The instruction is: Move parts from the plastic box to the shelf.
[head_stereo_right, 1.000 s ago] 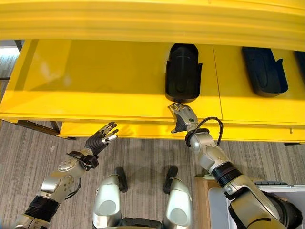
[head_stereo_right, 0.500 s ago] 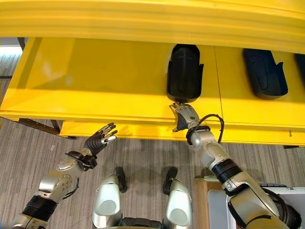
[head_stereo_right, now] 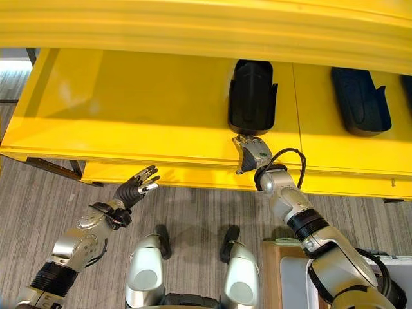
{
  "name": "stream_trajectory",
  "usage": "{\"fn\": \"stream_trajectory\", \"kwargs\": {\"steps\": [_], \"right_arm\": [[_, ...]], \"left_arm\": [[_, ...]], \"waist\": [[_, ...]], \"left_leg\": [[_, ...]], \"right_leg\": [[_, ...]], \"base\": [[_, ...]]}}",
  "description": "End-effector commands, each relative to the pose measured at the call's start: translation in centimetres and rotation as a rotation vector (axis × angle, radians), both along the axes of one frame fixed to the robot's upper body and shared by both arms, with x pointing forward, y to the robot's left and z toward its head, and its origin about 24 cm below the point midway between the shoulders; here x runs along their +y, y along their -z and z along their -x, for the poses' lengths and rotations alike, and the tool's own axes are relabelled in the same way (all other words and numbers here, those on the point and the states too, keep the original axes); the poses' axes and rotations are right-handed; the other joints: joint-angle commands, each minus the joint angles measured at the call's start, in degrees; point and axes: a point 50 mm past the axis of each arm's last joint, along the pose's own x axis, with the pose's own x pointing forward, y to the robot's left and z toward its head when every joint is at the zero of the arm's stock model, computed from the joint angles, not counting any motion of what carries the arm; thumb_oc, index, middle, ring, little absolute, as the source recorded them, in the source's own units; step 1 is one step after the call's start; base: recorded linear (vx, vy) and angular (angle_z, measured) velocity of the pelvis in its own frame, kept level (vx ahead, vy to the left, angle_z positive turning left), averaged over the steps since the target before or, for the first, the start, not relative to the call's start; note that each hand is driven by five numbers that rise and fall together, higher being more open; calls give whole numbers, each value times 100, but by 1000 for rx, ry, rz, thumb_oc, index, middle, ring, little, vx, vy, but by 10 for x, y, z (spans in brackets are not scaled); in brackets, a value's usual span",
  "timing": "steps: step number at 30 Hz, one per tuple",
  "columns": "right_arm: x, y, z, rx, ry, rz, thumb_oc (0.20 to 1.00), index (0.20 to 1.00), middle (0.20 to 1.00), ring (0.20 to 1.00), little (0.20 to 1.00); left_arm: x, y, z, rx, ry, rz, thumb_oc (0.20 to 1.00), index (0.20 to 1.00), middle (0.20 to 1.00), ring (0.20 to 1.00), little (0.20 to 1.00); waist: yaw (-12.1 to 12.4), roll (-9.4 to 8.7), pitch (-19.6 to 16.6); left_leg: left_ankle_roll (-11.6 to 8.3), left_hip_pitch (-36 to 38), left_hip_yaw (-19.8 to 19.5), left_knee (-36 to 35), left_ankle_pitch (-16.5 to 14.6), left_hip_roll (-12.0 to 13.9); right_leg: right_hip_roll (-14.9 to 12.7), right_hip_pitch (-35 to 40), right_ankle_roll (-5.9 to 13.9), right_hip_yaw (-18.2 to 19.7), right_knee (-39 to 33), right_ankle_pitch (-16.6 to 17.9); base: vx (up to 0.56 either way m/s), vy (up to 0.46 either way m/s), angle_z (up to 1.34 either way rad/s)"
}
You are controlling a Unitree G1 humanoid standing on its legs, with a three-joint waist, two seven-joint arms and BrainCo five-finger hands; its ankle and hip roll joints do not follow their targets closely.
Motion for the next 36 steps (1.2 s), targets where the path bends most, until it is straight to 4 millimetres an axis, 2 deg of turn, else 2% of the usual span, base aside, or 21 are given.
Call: {"fn": "stream_trajectory", "kwargs": {"steps": [1,9,12,17,18,22,26,29,34,35,36], "right_arm": [[-29,-12,-8,9,118,27,1000,1000,1000,1000,1000],[-29,-8,-9,31,126,27,1000,1000,1000,1000,1000],[-27,-6,-10,100,108,30,1000,1000,1000,1000,1000],[-8,29,14,223,20,1,1000,1000,1000,1000,1000],[1,46,32,288,-37,-10,1000,1000,1000,1000,1000],[11,60,62,381,-118,-71,1000,1000,1000,1000,1000],[17,58,81,455,-174,-163,1000,1000,1000,1000,1000],[23,53,97,541,-241,-299,1000,1000,1000,1000,1000],[27,37,107,558,-331,-524,1000,1000,1000,1000,1000],[28,26,110,509,-377,-675,1000,1000,1000,1000,1000],[27,19,109,453,-384,-751,1000,1000,1000,1000,1000]], "left_arm": [[-8,-8,1,-47,61,3,1000,1000,1000,1000,1000],[-9,-6,0,-43,61,3,1000,1000,1000,1000,1000],[-8,-6,0,-45,59,14,1000,1000,1000,1000,1000],[-4,-3,6,-63,27,42,1000,1000,1000,1000,1000],[-1,-2,10,-75,3,53,1000,1000,1000,1000,1000],[2,-5,14,-109,-23,59,1000,1000,1000,1000,1000],[2,-6,19,-119,-39,65,1000,1000,1000,1000,1000],[5,-7,24,-117,-62,79,1000,1000,1000,1000,1000],[6,-5,31,-95,-68,88,1000,1000,1000,1000,1000],[5,-2,34,-84,-56,92,1000,1000,1000,1000,1000],[3,-2,35,-82,-46,95,1000,1000,1000,1000,1000]], "waist": [[153,-33,-72],[151,-26,-59],[147,-15,-46],[12,-63,-61],[-67,-96,-71],[-200,-155,-95],[-297,-195,-149],[-361,-251,-276],[-380,-311,-500],[-389,-318,-613],[-397,-310,-664]], "left_leg": [[99,164,96,-74,27,-118],[111,141,104,-53,25,-114],[106,158,105,-89,34,-140],[112,245,201,-250,97,-136],[133,280,237,-334,113,-157],[148,322,288,-431,120,-180],[162,428,324,-545,133,-221],[177,558,343,-668,143,-275],[173,771,330,-887,195,-347],[160,855,318,-1002,242,-371],[155,891,306,-1055,267,-390]], "right_leg": [[-326,152,538,-207,878,-598],[-340,108,539,-208,928,-603],[-321,115,533,-185,914,-621],[-290,165,531,-139,791,-634],[-261,173,543,-96,747,-641],[-173,201,550,-2,677,-666],[-80,306,541,61,578,-687],[-5,475,537,103,429,-699],[93,780,511,89,152,-684],[128,896,499,72,14,-652],[144,940,493,69,-45,-634]], "base": [[0,0,0],[-5,1,0],[-41,39,0],[-41,77,0],[-80,94,1],[-67,71,-7],[-40,65,-1],[-17,74,-7],[35,67,0],[56,137,-1],[59,181,0]]}}
